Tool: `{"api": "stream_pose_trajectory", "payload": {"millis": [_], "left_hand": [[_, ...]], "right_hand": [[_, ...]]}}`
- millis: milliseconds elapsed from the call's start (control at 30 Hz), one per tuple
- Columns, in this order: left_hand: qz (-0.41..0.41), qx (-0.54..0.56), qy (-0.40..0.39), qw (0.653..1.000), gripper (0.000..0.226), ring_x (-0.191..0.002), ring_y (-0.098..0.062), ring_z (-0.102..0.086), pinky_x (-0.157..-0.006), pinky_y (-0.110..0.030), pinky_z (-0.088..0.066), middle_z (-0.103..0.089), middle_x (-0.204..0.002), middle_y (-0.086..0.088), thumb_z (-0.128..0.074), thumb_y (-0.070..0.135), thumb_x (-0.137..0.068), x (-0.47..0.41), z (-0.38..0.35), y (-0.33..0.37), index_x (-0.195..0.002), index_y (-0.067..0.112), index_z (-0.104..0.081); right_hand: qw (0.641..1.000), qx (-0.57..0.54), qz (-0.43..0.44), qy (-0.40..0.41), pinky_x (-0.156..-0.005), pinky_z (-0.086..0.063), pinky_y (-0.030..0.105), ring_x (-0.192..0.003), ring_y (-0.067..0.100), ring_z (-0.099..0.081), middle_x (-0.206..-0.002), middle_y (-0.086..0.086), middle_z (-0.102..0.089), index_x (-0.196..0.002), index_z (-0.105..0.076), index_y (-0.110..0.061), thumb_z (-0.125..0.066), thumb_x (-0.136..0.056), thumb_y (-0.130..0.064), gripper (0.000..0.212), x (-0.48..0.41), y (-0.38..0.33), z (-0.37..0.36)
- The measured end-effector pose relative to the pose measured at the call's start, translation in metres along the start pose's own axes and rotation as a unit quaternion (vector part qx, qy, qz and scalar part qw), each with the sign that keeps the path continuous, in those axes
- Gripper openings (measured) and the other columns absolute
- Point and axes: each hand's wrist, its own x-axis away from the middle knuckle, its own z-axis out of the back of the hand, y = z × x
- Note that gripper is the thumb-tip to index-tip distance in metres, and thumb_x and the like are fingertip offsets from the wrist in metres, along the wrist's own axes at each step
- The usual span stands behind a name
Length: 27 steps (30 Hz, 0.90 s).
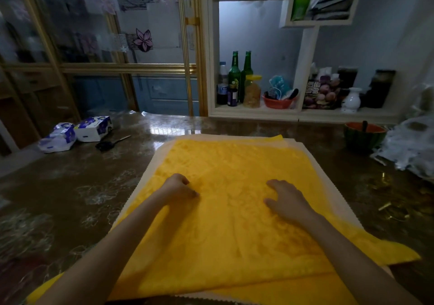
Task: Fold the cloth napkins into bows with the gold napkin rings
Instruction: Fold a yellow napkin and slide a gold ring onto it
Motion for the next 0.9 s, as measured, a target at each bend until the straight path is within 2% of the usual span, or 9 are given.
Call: {"api": "stream_pose_trajectory", "payload": {"millis": [67, 200, 333, 433, 500, 600, 700, 800, 900], "left_hand": [[-0.014, 0.037, 0.001, 0.999, 0.032, -0.052, -0.013, -0.037, -0.049, -0.026, -0.027, -0.043, -0.063, -0.003, -0.069, 0.027, -0.084, -0.005, 0.003, 0.0, -0.065, 0.012, -0.047], [-0.027, 0.052, -0.021, 0.998, 0.027, -0.051, -0.013, -0.04, -0.047, -0.023, -0.029, -0.048, -0.063, -0.003, -0.065, 0.03, -0.087, -0.013, 0.003, 0.015, -0.072, 0.01, -0.055], [-0.062, 0.06, -0.016, 0.996, 0.031, -0.051, -0.014, -0.036, -0.048, -0.025, -0.027, -0.041, -0.061, -0.003, -0.067, 0.025, -0.086, -0.027, -0.004, 0.032, -0.066, 0.011, -0.047], [-0.079, 0.058, -0.018, 0.995, 0.026, -0.053, -0.013, -0.035, -0.05, -0.025, -0.027, -0.04, -0.063, -0.004, -0.066, 0.021, -0.087, -0.032, -0.009, 0.039, -0.07, 0.009, -0.049], [-0.082, 0.056, -0.048, 0.994, 0.022, -0.057, -0.013, -0.037, -0.053, -0.024, -0.03, -0.043, -0.069, -0.005, -0.064, 0.019, -0.088, -0.034, -0.01, 0.042, -0.073, 0.01, -0.051], [-0.072, 0.051, -0.086, 0.992, 0.008, -0.08, -0.015, -0.048, -0.069, -0.026, -0.037, -0.047, -0.092, -0.005, -0.062, 0.017, -0.09, -0.038, -0.01, 0.048, -0.095, 0.012, -0.059], [-0.055, 0.075, -0.073, 0.993, 0.033, -0.1, -0.019, -0.053, -0.077, -0.025, -0.042, -0.048, -0.108, -0.002, -0.059, 0.015, -0.092, -0.047, -0.013, 0.051, -0.123, 0.007, -0.055], [-0.084, 0.11, -0.038, 0.99, 0.014, -0.065, -0.012, -0.051, -0.056, -0.02, -0.041, -0.057, -0.085, -0.007, -0.059, 0.015, -0.091, -0.051, -0.019, 0.054, -0.099, 0.005, -0.064], [-0.078, 0.104, -0.021, 0.991, 0.011, -0.062, -0.012, -0.048, -0.056, -0.024, -0.038, -0.057, -0.079, -0.008, -0.057, 0.014, -0.093, -0.055, -0.023, 0.051, -0.084, 0.009, -0.062]], "right_hand": [[0.998, -0.017, -0.058, -0.011, -0.092, -0.042, 0.033, -0.117, 0.023, -0.047, -0.133, 0.006, -0.044, -0.132, -0.041, -0.016, -0.06, -0.088, -0.043, 0.056, -0.007, 0.014, 0.01], [0.984, -0.094, -0.122, -0.09, -0.064, -0.038, 0.025, -0.083, 0.013, -0.048, -0.094, -0.001, -0.05, -0.097, -0.052, -0.017, -0.065, -0.083, -0.047, 0.035, -0.015, 0.031, 0.023], [0.979, -0.141, -0.091, -0.112, -0.057, -0.034, 0.023, -0.064, 0.011, -0.047, -0.072, -0.001, -0.051, -0.071, -0.055, -0.017, -0.064, -0.087, -0.034, 0.025, -0.016, 0.041, 0.033], [0.977, -0.139, -0.078, -0.144, -0.054, -0.031, 0.022, -0.057, 0.009, -0.042, -0.064, -0.002, -0.046, -0.061, -0.051, -0.02, -0.064, -0.088, -0.027, 0.031, -0.01, 0.048, 0.035], [0.975, -0.128, -0.077, -0.167, -0.054, -0.031, 0.023, -0.056, 0.01, -0.041, -0.063, -0.003, -0.045, -0.059, -0.051, -0.021, -0.066, -0.087, -0.029, 0.032, -0.006, 0.054, 0.037], [0.971, -0.128, -0.084, -0.183, -0.056, -0.031, 0.024, -0.059, 0.01, -0.042, -0.064, -0.003, -0.046, -0.063, -0.052, -0.021, -0.066, -0.086, -0.034, 0.03, -0.006, 0.06, 0.039], [0.979, -0.115, -0.059, -0.158, -0.054, -0.028, 0.024, -0.056, 0.01, -0.038, -0.063, -0.002, -0.039, -0.062, -0.045, -0.02, -0.063, -0.088, -0.038, 0.036, -0.009, 0.059, 0.032], [0.985, -0.115, -0.053, -0.121, -0.054, -0.027, 0.024, -0.055, 0.01, -0.035, -0.06, -0.003, -0.036, -0.062, -0.042, -0.02, -0.061, -0.088, -0.039, 0.038, -0.012, 0.06, 0.024], [0.986, -0.113, -0.065, -0.1, -0.054, -0.026, 0.026, -0.059, 0.013, -0.038, -0.063, -0.001, -0.037, -0.065, -0.042, -0.019, -0.059, -0.09, -0.039, 0.036, -0.009, 0.057, 0.022]]}}
